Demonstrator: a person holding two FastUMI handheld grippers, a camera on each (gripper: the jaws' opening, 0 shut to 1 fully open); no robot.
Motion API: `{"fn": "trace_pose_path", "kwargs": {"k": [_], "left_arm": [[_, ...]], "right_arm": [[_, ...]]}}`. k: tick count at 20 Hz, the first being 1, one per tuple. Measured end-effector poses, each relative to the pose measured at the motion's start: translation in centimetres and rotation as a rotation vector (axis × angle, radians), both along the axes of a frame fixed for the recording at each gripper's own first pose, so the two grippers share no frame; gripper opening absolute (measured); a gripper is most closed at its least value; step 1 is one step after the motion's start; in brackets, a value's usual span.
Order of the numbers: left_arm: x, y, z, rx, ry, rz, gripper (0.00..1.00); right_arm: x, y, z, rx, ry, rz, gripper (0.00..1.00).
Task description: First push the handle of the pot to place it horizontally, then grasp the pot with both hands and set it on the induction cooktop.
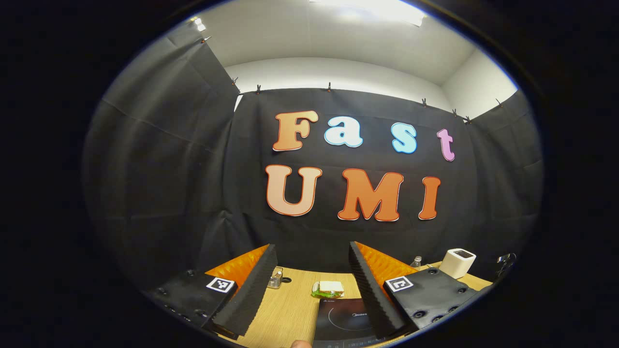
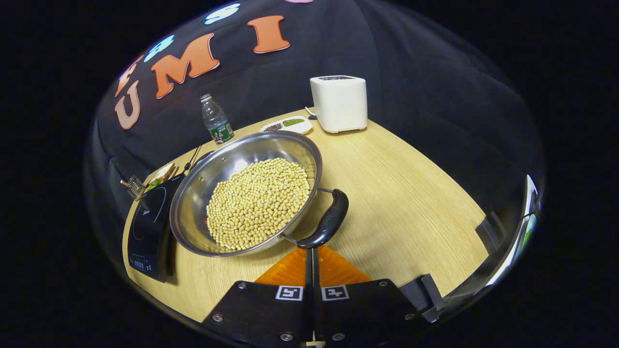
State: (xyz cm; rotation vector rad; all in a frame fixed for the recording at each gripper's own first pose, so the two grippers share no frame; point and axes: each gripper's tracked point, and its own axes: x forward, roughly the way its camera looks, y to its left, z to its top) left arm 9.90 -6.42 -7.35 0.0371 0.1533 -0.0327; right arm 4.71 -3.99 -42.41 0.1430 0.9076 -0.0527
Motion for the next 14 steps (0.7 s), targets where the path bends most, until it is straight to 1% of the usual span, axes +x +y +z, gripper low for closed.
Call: {"fn": "trace_pose_path", "kwargs": {"k": [4,7,14], "left_arm": [[0.3,-0.3,-0.3,-0.002,0.013,-0.001,0.98],[0.9,-0.9,-0.8,-0.01,0.022,-0.006,0.98],[1.3,-2.0,-2.0,-0.001,0.043,-0.007,0.98]], "right_arm": [[1.5,-0.9,-0.3,0.021,0.002,-0.026,0.0],[2.9,-1.7,-0.5,0.015,-0.005,-0.045,0.0],[6.3,-3.1,-1.0,0.017,-0.019,-0.064,0.0]]}}
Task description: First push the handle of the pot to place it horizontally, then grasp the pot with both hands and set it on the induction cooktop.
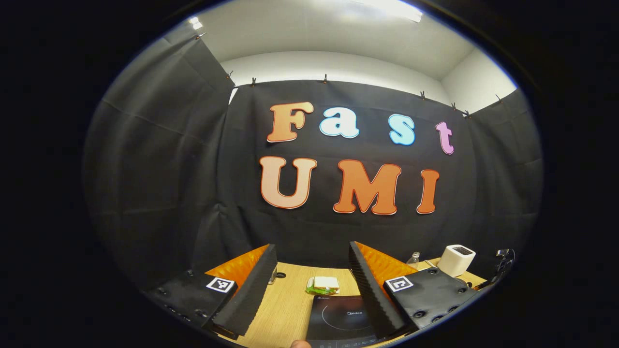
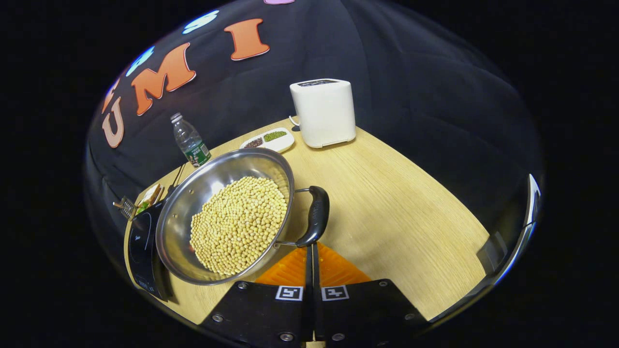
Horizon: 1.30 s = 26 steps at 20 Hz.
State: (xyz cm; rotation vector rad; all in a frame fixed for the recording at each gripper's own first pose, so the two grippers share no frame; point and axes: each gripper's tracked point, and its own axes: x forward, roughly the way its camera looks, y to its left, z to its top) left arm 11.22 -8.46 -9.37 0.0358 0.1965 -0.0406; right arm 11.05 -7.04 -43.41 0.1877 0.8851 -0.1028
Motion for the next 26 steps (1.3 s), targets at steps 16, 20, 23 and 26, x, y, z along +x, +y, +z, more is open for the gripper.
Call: {"fn": "trace_pose_path", "kwargs": {"k": [16,20,23,26], "left_arm": [[0.2,-2.0,-2.2,-0.035,0.032,0.004,0.98],[0.0,-2.6,-3.5,-0.052,0.062,-0.01,0.98],[0.1,-2.7,-4.0,-0.056,0.067,-0.006,0.97],[0.2,-3.5,-4.8,-0.083,0.081,-0.013,0.97]], "right_arm": [[6.3,-0.9,-1.5,0.014,0.024,0.02,0.0],[7.7,-1.0,-1.8,0.036,0.026,0.013,0.0],[8.2,-1.2,-1.9,0.022,0.026,0.018,0.0],[7.9,-1.6,-1.6,0.013,0.026,0.009,0.0]]}}
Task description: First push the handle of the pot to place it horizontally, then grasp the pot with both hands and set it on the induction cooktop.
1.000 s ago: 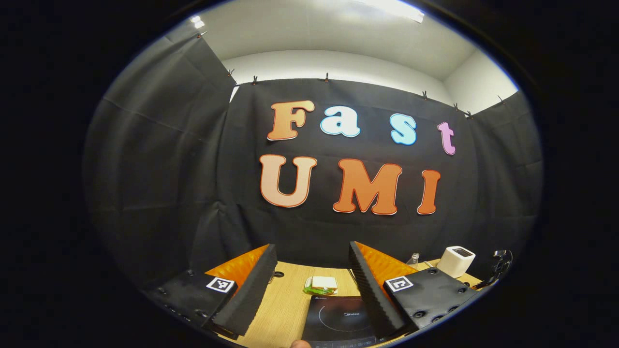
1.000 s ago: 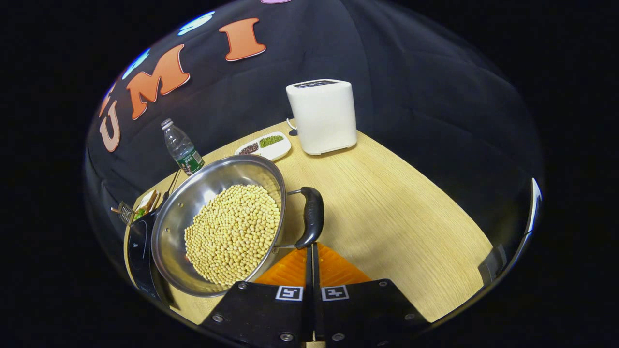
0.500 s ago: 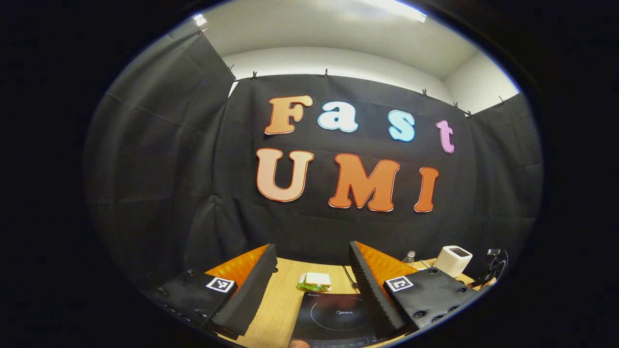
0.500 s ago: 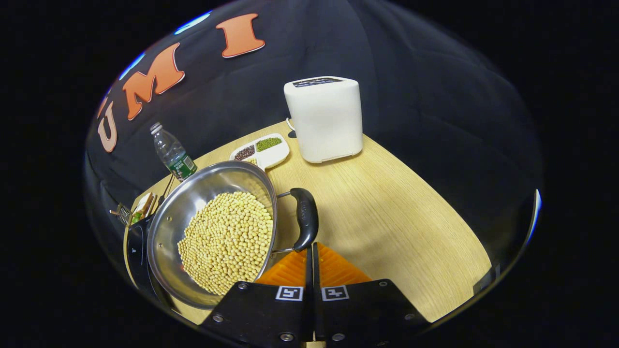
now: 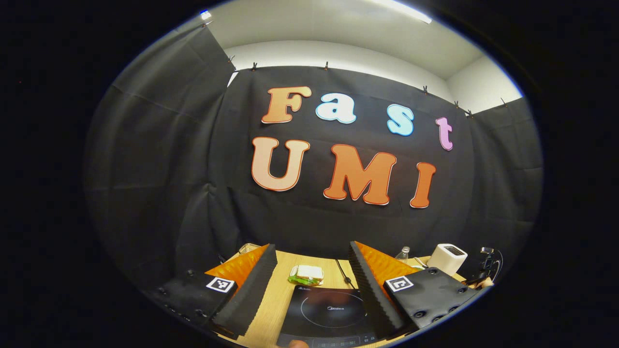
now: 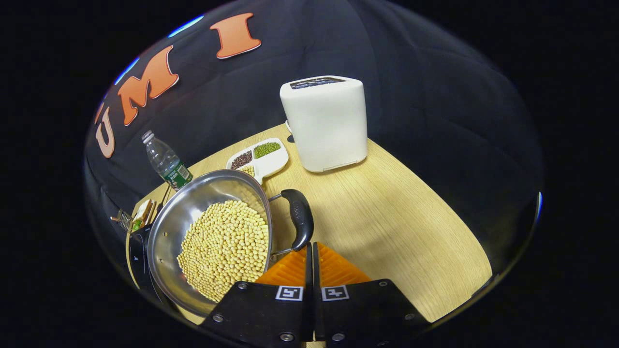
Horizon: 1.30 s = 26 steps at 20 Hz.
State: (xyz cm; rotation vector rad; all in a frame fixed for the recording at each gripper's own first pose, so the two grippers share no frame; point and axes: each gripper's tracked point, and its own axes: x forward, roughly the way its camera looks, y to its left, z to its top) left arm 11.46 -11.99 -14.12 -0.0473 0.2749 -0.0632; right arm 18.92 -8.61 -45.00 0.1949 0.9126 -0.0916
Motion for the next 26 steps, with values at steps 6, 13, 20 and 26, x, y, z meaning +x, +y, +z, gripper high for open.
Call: {"fn": "trace_pose_path", "kwargs": {"k": [6,13,20,26], "left_arm": [[0.2,-3.9,-2.4,-0.078,0.025,-0.069,0.97],[1.7,-12.9,-9.3,-0.085,0.074,-0.154,0.98],[2.5,-24.2,-22.7,-0.064,0.283,-0.255,0.98],[3.5,-28.7,-32.2,-0.035,0.425,-0.283,0.99]], "right_arm": [[-2.2,-1.9,4.9,-0.015,-0.101,-0.035,0.0],[-3.9,-2.7,10.4,0.069,-0.246,-0.067,0.0],[-1.6,-1.3,11.4,0.085,-0.335,-0.004,0.25],[2.0,0.2,8.1,0.022,-0.319,0.053,0.77]]}}
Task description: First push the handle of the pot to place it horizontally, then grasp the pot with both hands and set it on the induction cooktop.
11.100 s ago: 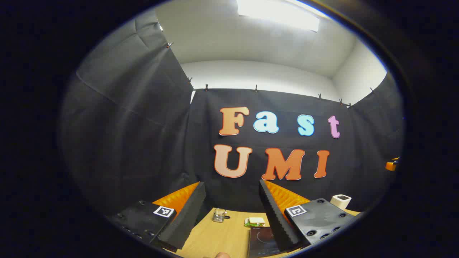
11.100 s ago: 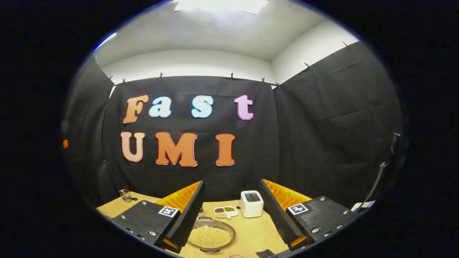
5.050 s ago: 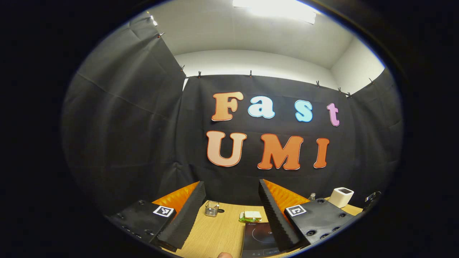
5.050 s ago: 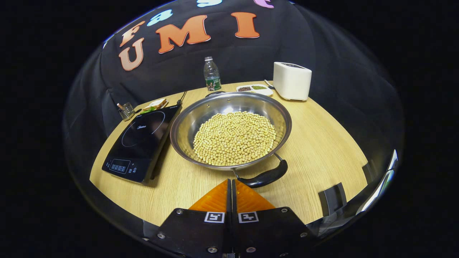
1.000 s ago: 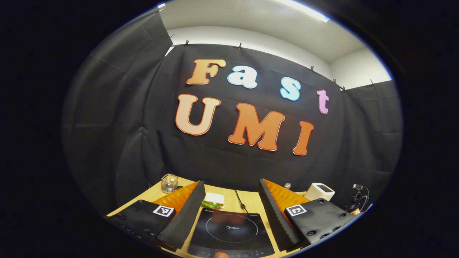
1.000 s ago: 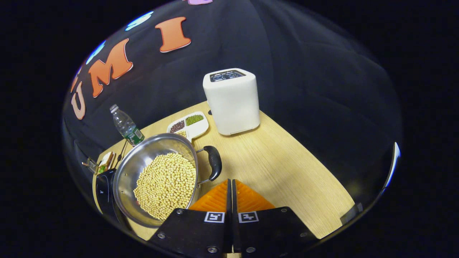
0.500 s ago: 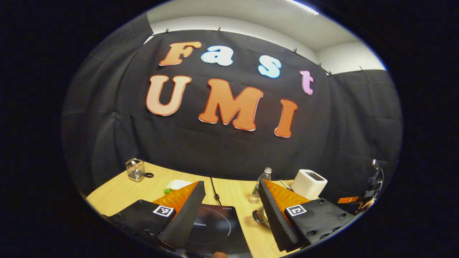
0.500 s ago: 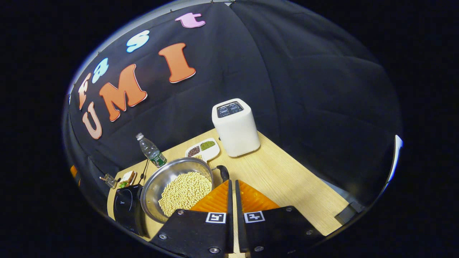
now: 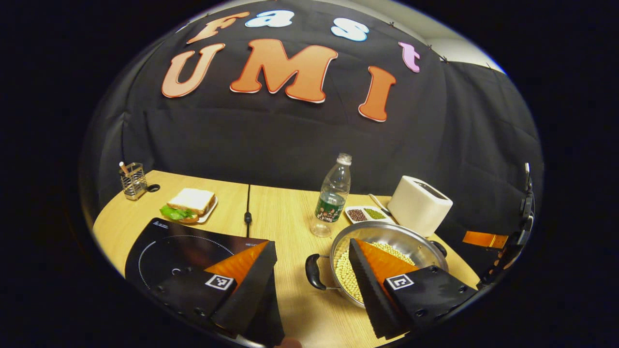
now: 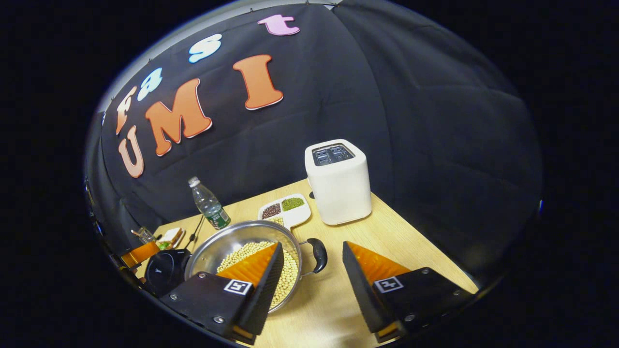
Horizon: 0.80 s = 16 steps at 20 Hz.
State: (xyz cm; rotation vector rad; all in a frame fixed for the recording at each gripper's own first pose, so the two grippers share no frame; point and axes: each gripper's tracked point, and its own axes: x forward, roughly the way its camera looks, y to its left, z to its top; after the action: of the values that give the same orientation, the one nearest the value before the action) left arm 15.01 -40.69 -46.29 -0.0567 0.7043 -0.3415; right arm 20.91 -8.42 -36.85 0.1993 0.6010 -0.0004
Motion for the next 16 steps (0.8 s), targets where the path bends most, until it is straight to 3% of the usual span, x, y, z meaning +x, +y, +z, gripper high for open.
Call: {"fn": "trace_pose_path", "kwargs": {"k": [1,4,10,16], "left_arm": [[0.2,-0.6,-0.9,0.01,0.017,-0.016,0.98],[0.6,-1.9,-3.6,0.046,0.055,-0.049,0.99],[0.5,-3.2,-8.6,0.137,0.162,-0.106,0.98],[0.7,-4.1,-11.3,0.087,0.265,-0.1,0.98]], "right_arm": [[0.6,0.1,-0.9,-0.018,0.016,0.005,0.86],[2.3,0.3,-3.3,-0.036,0.062,0.013,0.94],[4.1,2.4,-6.6,-0.021,0.131,0.073,0.95],[4.5,2.7,-8.9,-0.047,0.204,0.09,0.9]]}}
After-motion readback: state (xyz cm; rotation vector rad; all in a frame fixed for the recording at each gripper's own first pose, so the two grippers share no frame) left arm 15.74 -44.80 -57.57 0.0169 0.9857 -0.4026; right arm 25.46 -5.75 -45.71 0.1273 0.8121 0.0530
